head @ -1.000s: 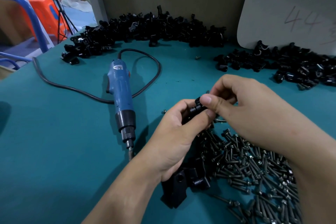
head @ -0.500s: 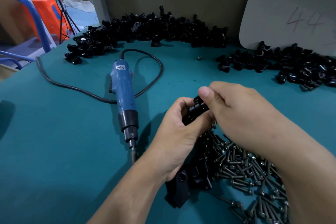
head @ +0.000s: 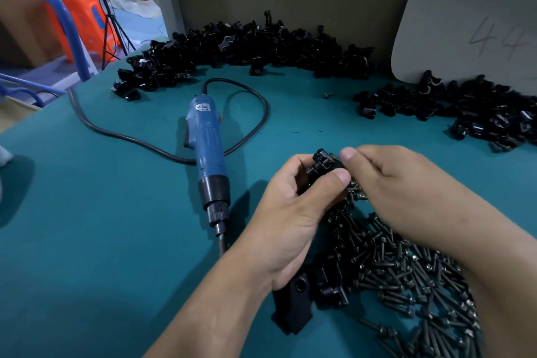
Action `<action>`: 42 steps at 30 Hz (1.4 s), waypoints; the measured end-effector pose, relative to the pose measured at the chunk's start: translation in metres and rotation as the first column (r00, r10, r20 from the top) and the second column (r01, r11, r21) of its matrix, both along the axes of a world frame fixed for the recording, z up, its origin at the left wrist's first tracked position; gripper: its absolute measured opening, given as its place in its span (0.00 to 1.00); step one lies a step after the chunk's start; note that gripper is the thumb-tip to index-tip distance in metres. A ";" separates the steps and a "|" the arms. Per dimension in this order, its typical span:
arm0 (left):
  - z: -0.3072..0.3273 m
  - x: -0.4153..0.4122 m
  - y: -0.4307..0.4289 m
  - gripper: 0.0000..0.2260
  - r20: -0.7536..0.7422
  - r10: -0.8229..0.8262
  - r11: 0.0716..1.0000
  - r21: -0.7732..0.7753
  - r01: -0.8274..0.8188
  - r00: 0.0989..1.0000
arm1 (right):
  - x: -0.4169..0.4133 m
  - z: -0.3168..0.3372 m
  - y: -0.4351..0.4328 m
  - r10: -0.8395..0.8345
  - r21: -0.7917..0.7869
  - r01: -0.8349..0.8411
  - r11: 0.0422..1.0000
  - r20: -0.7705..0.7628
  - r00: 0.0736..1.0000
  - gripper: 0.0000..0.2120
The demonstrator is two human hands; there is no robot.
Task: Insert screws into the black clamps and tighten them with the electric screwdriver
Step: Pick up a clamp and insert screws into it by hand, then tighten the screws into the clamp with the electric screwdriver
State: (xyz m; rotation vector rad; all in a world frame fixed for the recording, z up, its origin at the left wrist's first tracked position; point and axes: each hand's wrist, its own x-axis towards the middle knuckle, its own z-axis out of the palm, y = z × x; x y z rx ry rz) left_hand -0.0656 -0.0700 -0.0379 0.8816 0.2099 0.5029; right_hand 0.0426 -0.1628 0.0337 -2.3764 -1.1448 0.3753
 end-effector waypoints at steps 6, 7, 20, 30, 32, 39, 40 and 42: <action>0.003 -0.001 0.001 0.10 0.047 -0.013 0.998 -0.062 0.016 0.999 | 0.000 0.010 -0.009 0.077 0.009 -0.076 0.997 -0.038 0.996 0.14; 0.004 -0.002 0.001 0.10 0.042 -0.011 0.998 -0.064 0.014 0.999 | 0.000 0.010 -0.009 0.083 0.011 -0.083 0.997 -0.032 0.996 0.12; 0.010 -0.004 0.000 0.06 0.025 -0.007 0.997 -0.071 0.009 1.000 | 0.000 0.012 -0.009 0.075 0.053 -0.075 0.996 0.006 0.997 0.16; 0.067 -0.054 0.073 0.08 0.169 0.528 0.845 -0.195 -0.497 0.832 | -0.048 0.007 0.032 -0.060 0.162 0.088 0.983 -0.170 0.984 0.20; 0.070 -0.072 0.100 0.06 0.143 0.662 0.750 -0.157 -0.643 0.736 | -0.067 0.005 0.064 -0.009 0.077 0.029 0.997 -0.249 0.968 0.24; 0.020 -0.101 0.150 0.06 -0.018 0.758 0.651 -0.038 -0.758 0.652 | -0.108 -0.019 0.180 -0.058 -0.207 0.036 0.978 -0.104 0.993 0.33; 0.011 -0.102 0.151 0.05 -0.033 0.740 0.671 -0.022 -0.741 0.671 | -0.107 -0.024 0.185 -0.093 -0.206 0.073 0.976 -0.086 0.992 0.30; 0.001 -0.100 0.153 0.07 -0.045 0.710 0.704 0.019 -0.710 0.703 | -0.101 -0.028 0.186 -0.141 -0.198 0.124 0.972 -0.075 0.987 0.27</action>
